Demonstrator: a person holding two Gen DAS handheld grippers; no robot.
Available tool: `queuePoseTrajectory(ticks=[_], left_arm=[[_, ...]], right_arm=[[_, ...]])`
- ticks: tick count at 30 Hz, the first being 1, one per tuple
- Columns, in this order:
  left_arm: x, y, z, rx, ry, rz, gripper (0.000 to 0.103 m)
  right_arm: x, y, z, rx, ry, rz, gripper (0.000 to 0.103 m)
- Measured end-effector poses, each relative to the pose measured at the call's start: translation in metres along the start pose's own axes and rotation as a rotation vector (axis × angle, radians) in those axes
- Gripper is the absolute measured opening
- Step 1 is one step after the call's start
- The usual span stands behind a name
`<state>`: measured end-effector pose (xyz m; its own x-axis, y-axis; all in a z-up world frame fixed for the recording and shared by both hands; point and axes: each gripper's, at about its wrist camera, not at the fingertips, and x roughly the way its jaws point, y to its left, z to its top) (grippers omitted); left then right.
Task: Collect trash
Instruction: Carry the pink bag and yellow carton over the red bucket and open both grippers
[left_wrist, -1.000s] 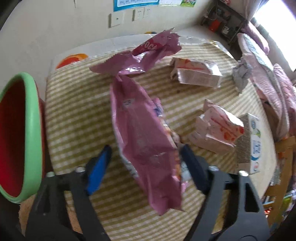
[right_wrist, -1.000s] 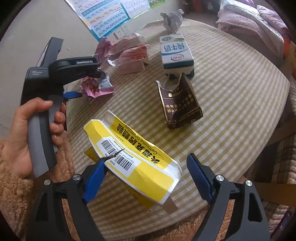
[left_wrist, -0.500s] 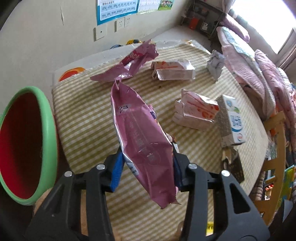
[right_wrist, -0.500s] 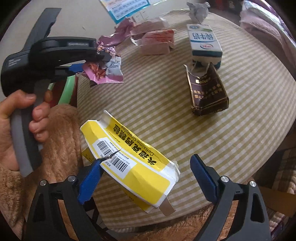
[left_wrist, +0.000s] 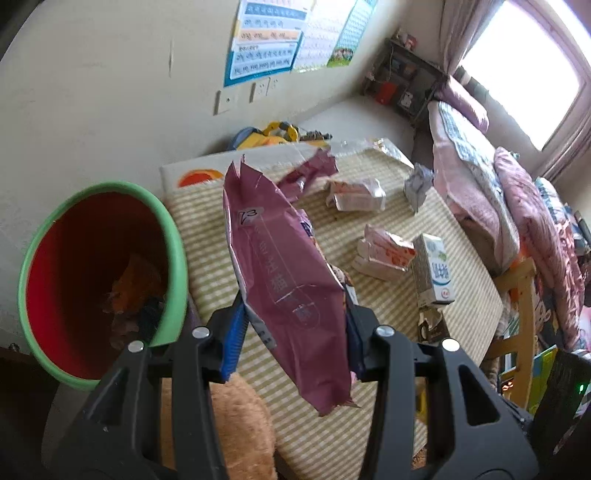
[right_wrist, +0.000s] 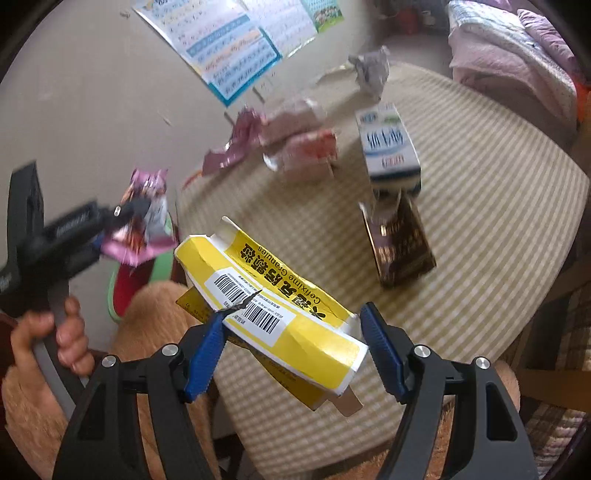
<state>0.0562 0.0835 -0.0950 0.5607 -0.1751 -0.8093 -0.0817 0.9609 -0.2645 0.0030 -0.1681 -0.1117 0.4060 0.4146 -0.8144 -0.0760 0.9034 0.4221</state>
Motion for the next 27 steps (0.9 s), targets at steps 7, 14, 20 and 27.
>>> queuePoseTrajectory(ticks=[7, 14, 20, 27], left_arm=[[-0.023, 0.021, 0.005, 0.009, -0.06, 0.017, 0.043], [-0.032, 0.052, 0.004, -0.024, -0.076, 0.041, 0.043], [-0.036, 0.085, 0.002, -0.087, -0.083, 0.06, 0.043], [-0.047, 0.123, 0.003, -0.163, -0.109, 0.088, 0.043]], right_arm=[[0.002, 0.039, 0.02, -0.067, -0.031, 0.007, 0.069], [0.016, 0.08, 0.033, -0.147, -0.033, 0.013, 0.069], [0.03, 0.103, 0.04, -0.191, -0.024, -0.008, 0.07], [0.059, 0.138, 0.048, -0.271, -0.009, -0.041, 0.07]])
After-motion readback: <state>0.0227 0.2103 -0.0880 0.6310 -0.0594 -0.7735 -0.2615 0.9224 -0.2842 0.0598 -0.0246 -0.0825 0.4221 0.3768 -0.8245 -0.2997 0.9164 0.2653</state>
